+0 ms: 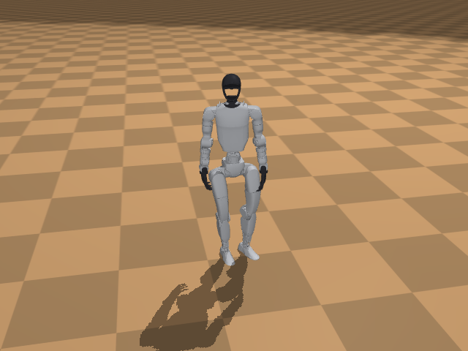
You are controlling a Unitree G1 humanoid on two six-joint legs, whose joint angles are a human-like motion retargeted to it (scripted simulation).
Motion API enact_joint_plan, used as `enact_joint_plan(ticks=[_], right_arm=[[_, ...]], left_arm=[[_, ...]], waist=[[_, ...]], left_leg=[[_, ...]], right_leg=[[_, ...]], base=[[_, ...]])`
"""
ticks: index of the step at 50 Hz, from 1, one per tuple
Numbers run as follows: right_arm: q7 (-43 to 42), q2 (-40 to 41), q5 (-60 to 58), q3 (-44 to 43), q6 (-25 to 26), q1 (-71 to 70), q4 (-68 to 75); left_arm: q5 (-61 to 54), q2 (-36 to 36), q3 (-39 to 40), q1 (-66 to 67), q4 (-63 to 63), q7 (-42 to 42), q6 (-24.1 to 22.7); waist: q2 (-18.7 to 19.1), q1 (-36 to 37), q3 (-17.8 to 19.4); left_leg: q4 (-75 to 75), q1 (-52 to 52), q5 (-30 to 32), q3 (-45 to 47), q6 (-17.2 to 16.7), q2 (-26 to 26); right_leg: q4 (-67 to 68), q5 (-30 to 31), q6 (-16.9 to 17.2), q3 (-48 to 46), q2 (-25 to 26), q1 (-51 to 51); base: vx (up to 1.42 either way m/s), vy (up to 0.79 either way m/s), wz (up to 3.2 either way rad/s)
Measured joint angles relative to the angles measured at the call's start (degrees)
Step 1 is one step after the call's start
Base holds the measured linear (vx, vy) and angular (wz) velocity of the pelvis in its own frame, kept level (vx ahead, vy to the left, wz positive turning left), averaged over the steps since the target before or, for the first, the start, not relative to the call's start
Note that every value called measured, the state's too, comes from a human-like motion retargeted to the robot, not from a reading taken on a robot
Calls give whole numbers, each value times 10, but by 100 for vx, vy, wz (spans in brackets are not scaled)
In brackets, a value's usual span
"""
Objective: In place motions
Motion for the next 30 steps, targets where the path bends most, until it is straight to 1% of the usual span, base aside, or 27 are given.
enact_joint_plan(ticks=[6, 10, 18, 22, 26, 30], right_arm=[[-19, 2, -31, 16, 3, -1, -3], [-14, 0, -45, 18, -1, -5, -14], [-8, -1, -21, 7, -2, -22, -35], [-6, 2, -16, 4, -5, -22, -53], [-13, 12, -5, 1, -11, -20, -61], [-19, 22, 17, 5, -20, -17, -43]], left_arm=[[-25, 5, 8, -8, -28, -15, -14], [-23, 14, 17, -11, -25, -28, -11], [-19, 18, 40, 7, 7, -4, -5], [-16, 15, 51, 25, 25, 4, -1], [-8, 19, 49, 34, 40, 6, 5], [13, 29, 40, 32, 30, 2, 9]], waist=[[2, 0, 1], [-1, -1, -2], [-16, 11, -5], [-17, 20, -8], [-4, 15, -11], [-2, -17, 2]], left_leg=[[-7, 3, 0, -2, 6, -6], [-8, 2, 0, -9, 10, -14], [-17, 7, 3, -21, 16, -30], [-14, 5, 0, -30, 11, -28], [8, -29, 3, -64, 5, -11], [29, -64, 21, -146, 1, -10]], right_leg=[[-4, 3, 6, 2, -1, 4], [-6, 1, 8, -1, -6, 6], [-8, -2, 13, -10, -17, 13], [-4, -2, 18, -16, -15, 15], [17, -3, 41, -14, -1, 2], [39, -3, 49, 27, 19, -8]], base=[[14, -5, 0], [14, -5, 17], [11, -5, 15], [10, -7, 10], [4, -14, 59], [1, -22, 171]])
